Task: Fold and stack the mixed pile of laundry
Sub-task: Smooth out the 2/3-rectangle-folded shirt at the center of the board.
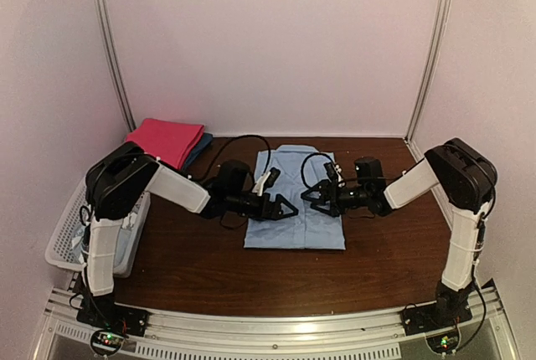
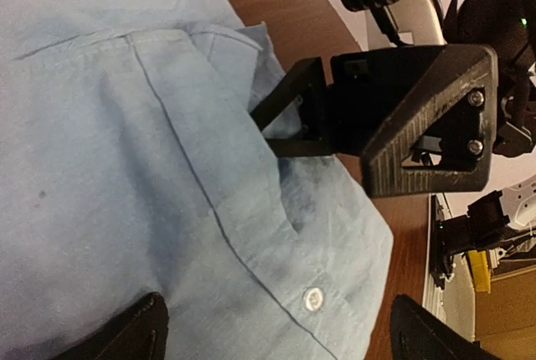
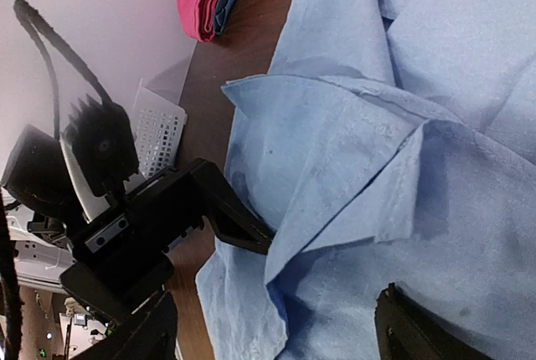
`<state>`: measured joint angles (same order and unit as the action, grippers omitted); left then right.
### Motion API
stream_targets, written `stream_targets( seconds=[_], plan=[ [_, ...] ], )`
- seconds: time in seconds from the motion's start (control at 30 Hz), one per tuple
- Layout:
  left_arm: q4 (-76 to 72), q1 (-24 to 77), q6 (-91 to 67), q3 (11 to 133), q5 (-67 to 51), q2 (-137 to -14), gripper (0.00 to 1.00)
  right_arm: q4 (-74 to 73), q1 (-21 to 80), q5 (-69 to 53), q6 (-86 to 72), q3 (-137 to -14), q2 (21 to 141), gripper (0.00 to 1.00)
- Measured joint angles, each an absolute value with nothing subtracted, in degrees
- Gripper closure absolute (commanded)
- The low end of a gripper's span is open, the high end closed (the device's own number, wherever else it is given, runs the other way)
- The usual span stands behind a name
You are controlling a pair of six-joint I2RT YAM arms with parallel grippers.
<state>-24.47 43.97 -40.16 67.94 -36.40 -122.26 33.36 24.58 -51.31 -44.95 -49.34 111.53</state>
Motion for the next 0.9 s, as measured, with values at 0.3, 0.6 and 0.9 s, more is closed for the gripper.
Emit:
stream_targets(
  seconds=[0.3,0.6,0.9],
  plan=[
    [-32.67,40.75,-42.39,65.52,-36.82,-125.08,0.05,42.26,23.73,-53.15,-46.37,-49.50,117.64,0.23],
    [-20.78,40.56,-35.79,68.38,-35.97,-120.53,0.05,36.75,23.03,-53.32,-44.82,-49.43,107.50,0.36],
    [-18.94,39.75,-34.57,80.55,-36.32,-126.54,0.10,34.70,21.61,-55.02,-42.44,-61.25,116.75,0.73]
  ],
)
